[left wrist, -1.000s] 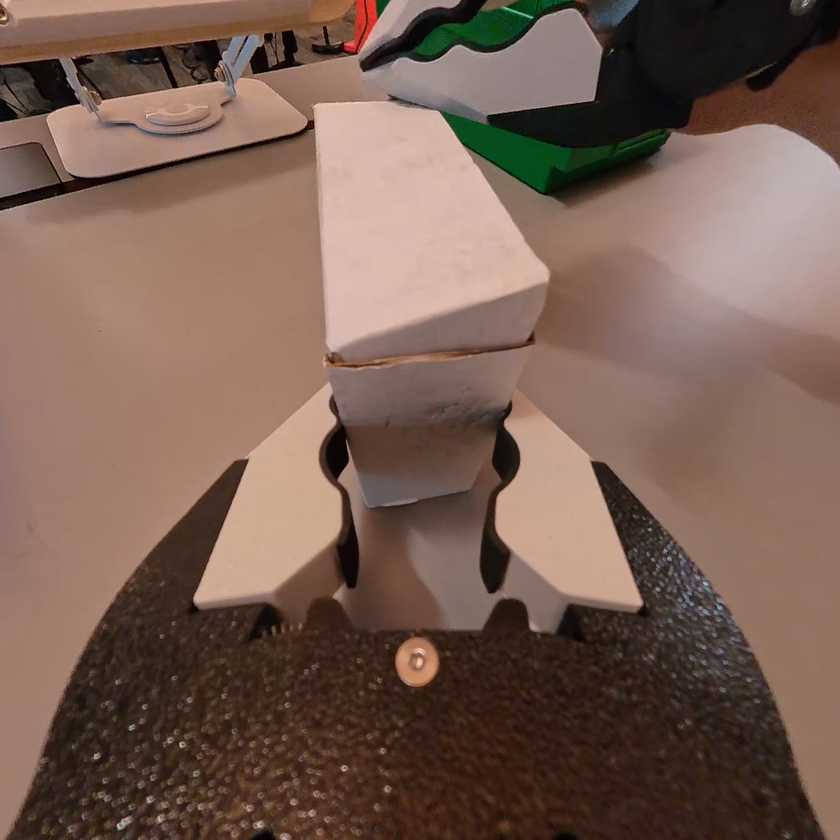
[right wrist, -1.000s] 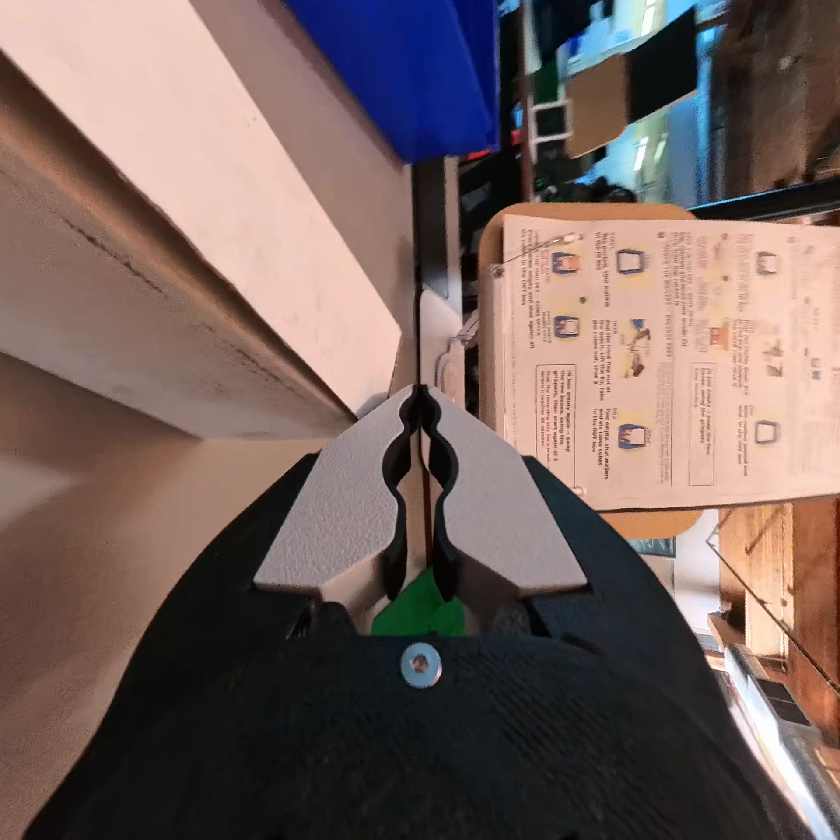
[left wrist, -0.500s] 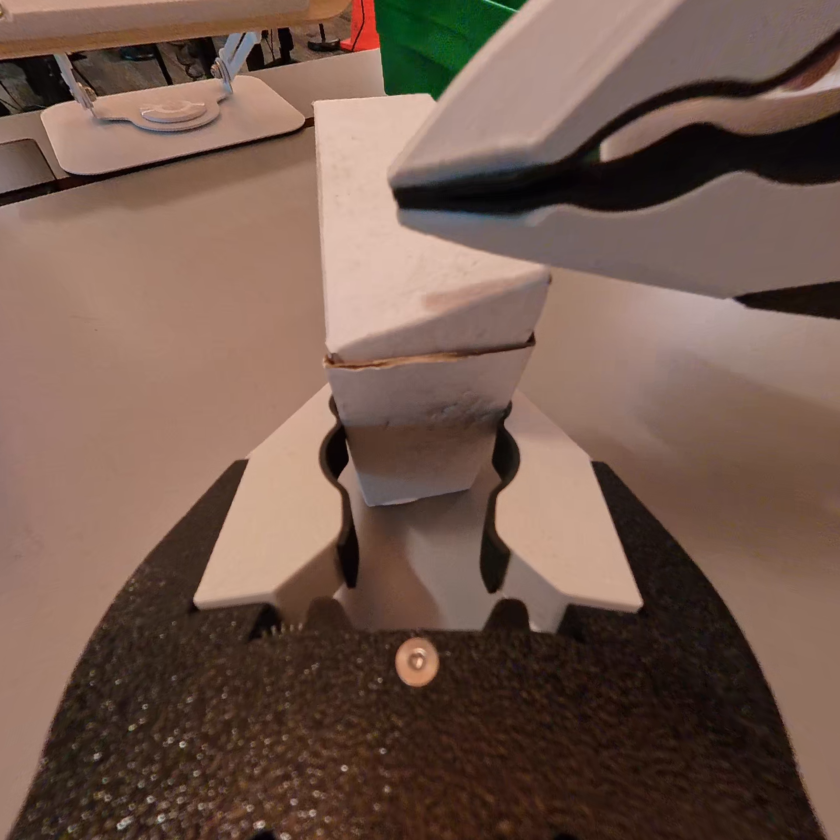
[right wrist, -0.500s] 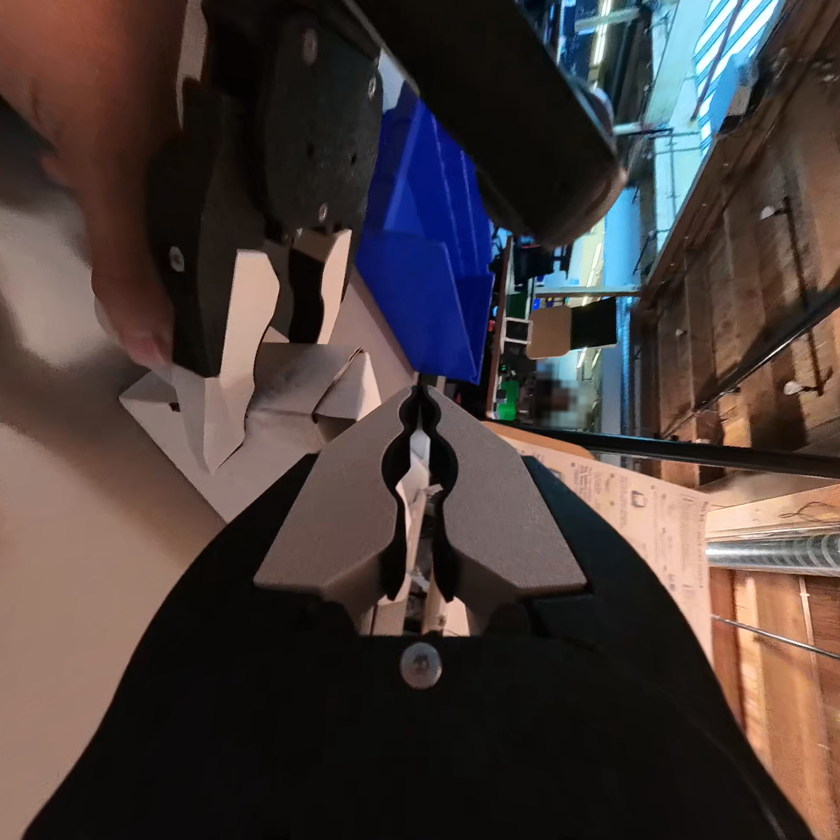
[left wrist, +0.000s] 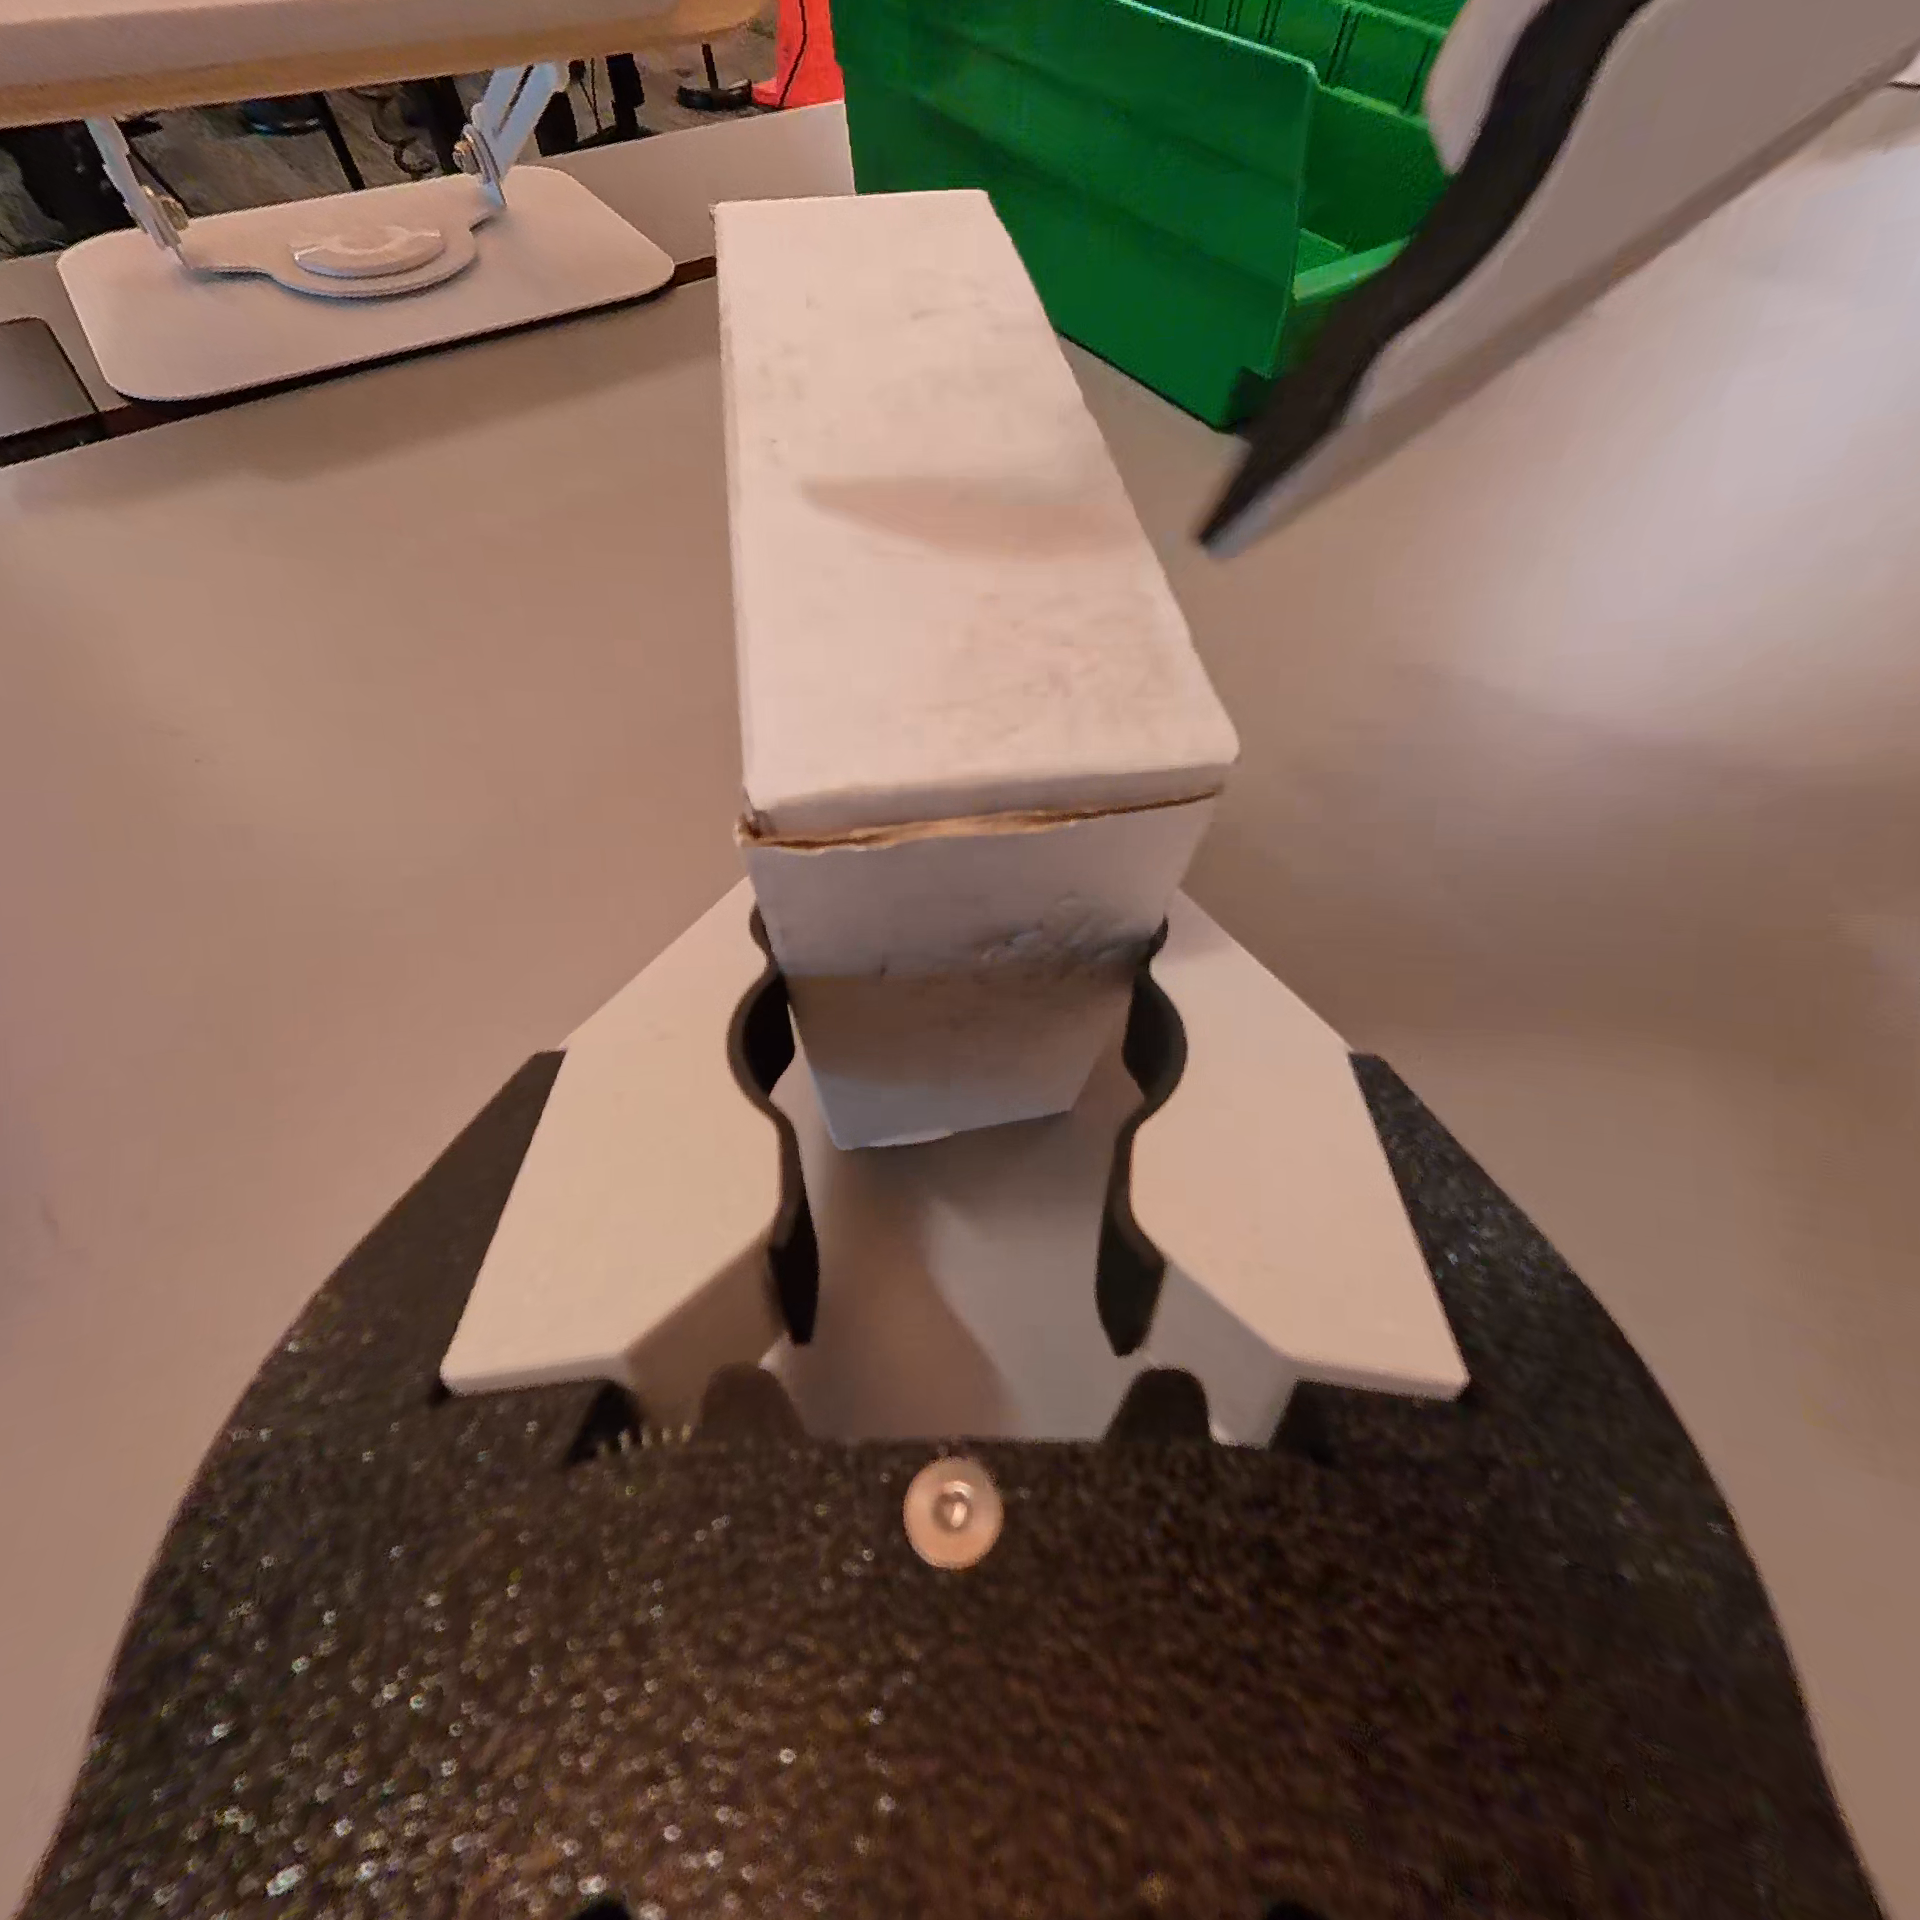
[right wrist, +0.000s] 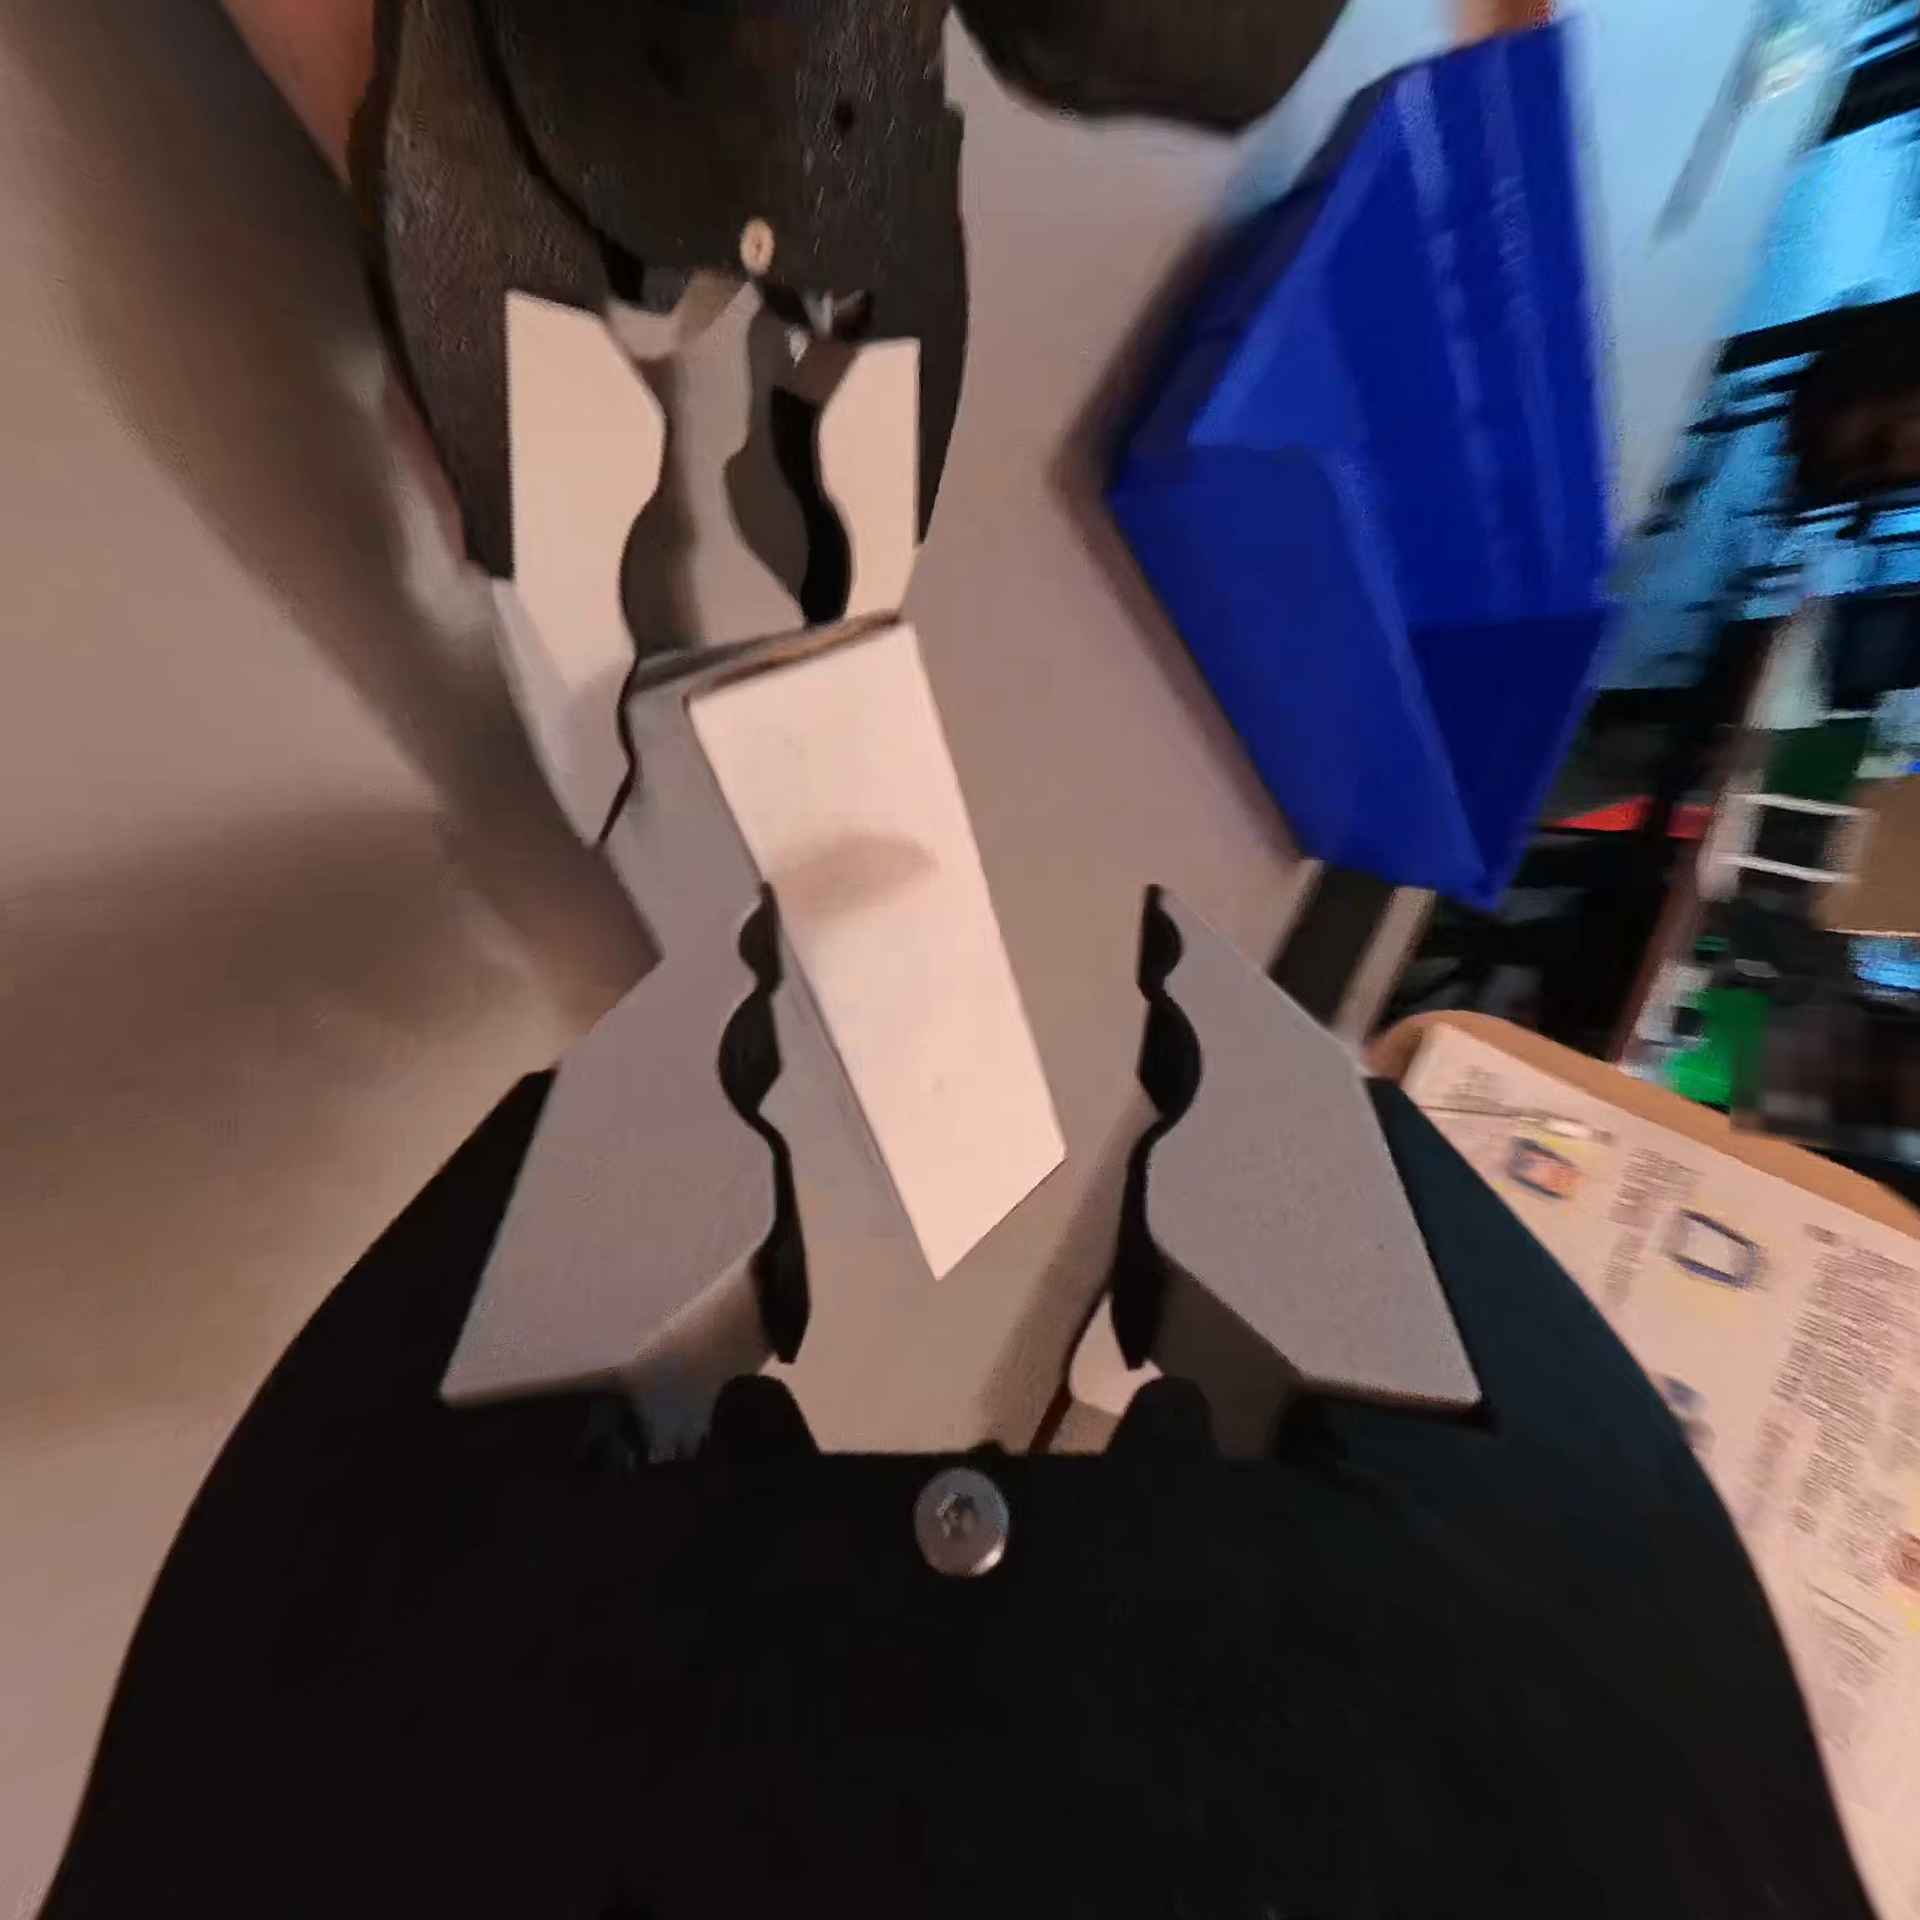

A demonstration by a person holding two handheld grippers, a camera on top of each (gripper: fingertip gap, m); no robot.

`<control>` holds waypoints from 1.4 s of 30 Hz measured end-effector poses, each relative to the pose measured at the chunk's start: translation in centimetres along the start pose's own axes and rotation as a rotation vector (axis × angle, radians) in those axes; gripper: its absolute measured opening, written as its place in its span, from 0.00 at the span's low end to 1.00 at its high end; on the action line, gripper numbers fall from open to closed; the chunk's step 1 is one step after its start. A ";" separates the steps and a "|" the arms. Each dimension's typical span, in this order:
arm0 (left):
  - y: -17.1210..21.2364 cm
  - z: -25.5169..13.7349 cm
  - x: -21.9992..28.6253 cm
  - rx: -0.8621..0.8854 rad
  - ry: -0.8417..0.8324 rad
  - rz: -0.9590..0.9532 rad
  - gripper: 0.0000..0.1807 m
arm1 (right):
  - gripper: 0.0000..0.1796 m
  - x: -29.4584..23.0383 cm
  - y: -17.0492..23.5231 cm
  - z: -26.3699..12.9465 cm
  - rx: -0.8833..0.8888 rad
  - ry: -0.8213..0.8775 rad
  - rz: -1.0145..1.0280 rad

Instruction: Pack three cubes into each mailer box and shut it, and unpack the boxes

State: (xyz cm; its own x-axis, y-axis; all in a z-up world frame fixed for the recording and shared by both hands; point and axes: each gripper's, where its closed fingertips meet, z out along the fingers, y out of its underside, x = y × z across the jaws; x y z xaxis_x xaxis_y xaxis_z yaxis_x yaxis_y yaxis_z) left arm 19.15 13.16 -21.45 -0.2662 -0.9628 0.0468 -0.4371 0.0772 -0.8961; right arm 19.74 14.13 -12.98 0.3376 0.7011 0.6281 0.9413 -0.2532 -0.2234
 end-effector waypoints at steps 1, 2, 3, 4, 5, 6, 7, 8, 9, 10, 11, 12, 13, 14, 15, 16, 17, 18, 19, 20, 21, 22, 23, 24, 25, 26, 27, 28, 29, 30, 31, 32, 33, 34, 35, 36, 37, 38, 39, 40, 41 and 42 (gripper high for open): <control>0.0 0.0 0.0 0.000 0.005 0.000 0.34 | 0.47 -0.5 0.7 0.1 -0.034 -0.104 0.010; 0.0 0.0 0.0 -0.001 0.011 0.003 0.34 | 0.51 -0.8 1.4 0.2 -0.078 -0.182 0.033; 0.0 0.0 0.0 -0.001 0.016 0.006 0.34 | 0.54 -1.2 1.9 0.2 -0.108 -0.265 0.057; 0.0 0.0 0.1 -0.001 0.020 0.007 0.34 | 0.54 -1.7 2.1 0.3 -0.112 -0.344 0.085; 0.0 0.0 0.1 -0.002 0.023 0.010 0.34 | 0.52 -2.3 2.1 0.5 -0.101 -0.414 0.102; 0.0 0.0 0.1 -0.002 0.028 0.012 0.34 | 0.51 -2.8 2.3 0.7 -0.101 -0.473 0.108; 0.0 0.0 0.2 -0.002 0.038 0.017 0.34 | 0.52 -3.4 2.9 1.1 -0.127 -0.524 0.110; 0.0 0.0 0.3 -0.003 0.049 0.023 0.34 | 0.55 -3.9 3.7 1.5 -0.171 -0.556 0.102; 0.1 -0.1 0.4 -0.003 0.061 0.028 0.34 | 0.57 -4.3 4.6 2.0 -0.222 -0.575 0.084; 0.1 -0.1 0.5 -0.004 0.069 0.031 0.34 | 0.58 -4.6 5.5 2.5 -0.265 -0.588 0.062; 0.1 -0.1 0.5 -0.004 0.074 0.034 0.34 | 0.56 -4.6 6.0 3.0 -0.289 -0.585 0.038; 0.1 -0.1 0.6 -0.004 0.078 0.038 0.34 | 0.55 -4.6 5.9 3.5 -0.285 -0.574 0.032; 0.1 -0.1 0.6 -0.004 0.085 0.039 0.34 | 0.52 -4.8 5.4 3.8 -0.258 -0.583 0.039; 0.1 -0.1 0.7 -0.005 0.093 0.044 0.34 | 0.45 -4.9 4.6 4.1 -0.225 -0.583 0.048; 0.1 -0.2 0.8 -0.004 0.098 0.047 0.34 | 0.38 -4.7 4.1 4.4 -0.205 -0.558 0.042; 0.1 -0.2 0.8 -0.004 0.098 0.049 0.34 | 0.37 -4.7 4.2 4.5 -0.205 -0.550 0.011; 0.1 -0.2 0.8 -0.002 0.097 0.057 0.34 | 0.37 -4.7 4.1 4.4 -0.203 -0.539 0.008; 0.1 -0.3 0.9 0.003 0.094 0.068 0.34 | 0.37 -4.7 4.1 4.3 -0.205 -0.521 0.015; -0.1 -0.5 0.9 0.019 0.086 0.075 0.36 | 0.37 -4.7 4.1 4.0 -0.215 -0.490 0.025; -0.5 -0.8 0.7 0.053 0.073 0.077 0.42 | 0.37 -4.7 4.2 3.5 -0.231 -0.457 0.035; -1.1 -1.4 0.6 0.102 0.065 0.070 0.46 | 0.37 -4.6 4.4 2.6 -0.242 -0.419 0.046; -1.7 -2.0 0.3 0.157 0.060 0.056 0.46 | 0.37 -4.2 4.6 1.4 -0.253 -0.375 0.075; -2.2 -2.6 -0.1 0.206 0.052 0.027 0.43 | 0.36 -3.7 5.2 -0.2 -0.274 -0.330 0.114; -2.6 -3.0 -0.4 0.240 0.059 -0.005 0.40 | 0.36 -2.9 6.1 -2.1 -0.302 -0.271 0.152; -2.8 -3.3 -0.5 0.259 0.079 -0.034 0.39 | 0.36 -1.9 7.4 -4.1 -0.341 -0.196 0.193; -2.8 -3.4 -0.7 0.263 0.093 -0.061 0.39 | 0.36 -1.0 9.2 -6.4 -0.401 -0.123 0.236; -2.8 -3.3 -0.8 0.259 0.105 -0.079 0.39 | 0.36 -0.2 11.2 -8.7 -0.470 -0.050 0.277; -2.7 -3.2 -0.7 0.249 0.121 -0.085 0.39 | 0.36 0.3 13.5 -11.0 -0.545 0.023 0.316; -2.5 -3.0 -0.5 0.235 0.130 -0.084 0.39 | 0.36 0.5 15.9 -13.3 -0.625 0.088 0.360; -2.4 -2.8 -0.4 0.217 0.130 -0.075 0.39 | 0.36 0.5 18.3 -15.3 -0.698 0.148 0.407; -2.2 -2.6 -0.2 0.200 0.128 -0.059 0.39 | 0.36 0.3 20.6 -17.1 -0.762 0.209 0.450; -2.0 -2.4 0.1 0.182 0.126 -0.034 0.39 | 0.36 -0.1 22.9 -18.6 -0.823 0.262 0.491; -1.8 -2.2 0.4 0.165 0.122 -0.005 0.39 | 0.36 -0.9 24.9 -19.6 -0.876 0.295 0.528; -1.6 -2.0 0.6 0.148 0.114 0.027 0.39 | 0.36 -1.7 26.8 -20.2 -0.917 0.326 0.546; -1.3 -1.8 0.9 0.127 0.109 0.058 0.39 | 0.36 -2.4 28.6 -20.4 -0.946 0.359 0.555; -1.0 -1.6 1.2 0.105 0.107 0.087 0.39 | 0.36 -3.1 30.2 -20.3 -0.965 0.388 0.566; -0.7 -1.4 1.5 0.083 0.104 0.113 0.39 | 0.36 -4.0 31.6 -20.0 -0.975 0.407 0.585; -0.4 -1.2 1.6 0.061 0.095 0.137 0.39 | 0.36 -4.8 32.7 -19.3 -0.975 0.419 0.605; -0.1 -1.0 1.7 0.042 0.083 0.161 0.39 | 0.36 -5.5 33.6 -18.5 -0.969 0.440 0.614; 0.1 -0.8 1.8 0.029 0.072 0.184 0.39 | 0.36 -5.9 34.3 -17.7 -0.965 0.471 0.611; 0.2 -0.7 1.9 0.019 0.062 0.203 0.39 | 0.36 -6.4 34.8 -16.8 -0.965 0.489 0.600; 0.3 -0.6 1.9 0.011 0.053 0.217 0.39 | 0.36 -6.9 35.3 -15.9 -0.969 0.496 0.590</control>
State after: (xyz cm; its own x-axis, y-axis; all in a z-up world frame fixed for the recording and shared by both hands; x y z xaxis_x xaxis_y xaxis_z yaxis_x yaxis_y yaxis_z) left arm 17.93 11.50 -21.38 -0.3980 -0.9089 -0.1243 -0.3555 0.2778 -0.8924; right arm 50.56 -10.28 -13.33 0.4734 0.0380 0.8800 0.1842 -0.9812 -0.0567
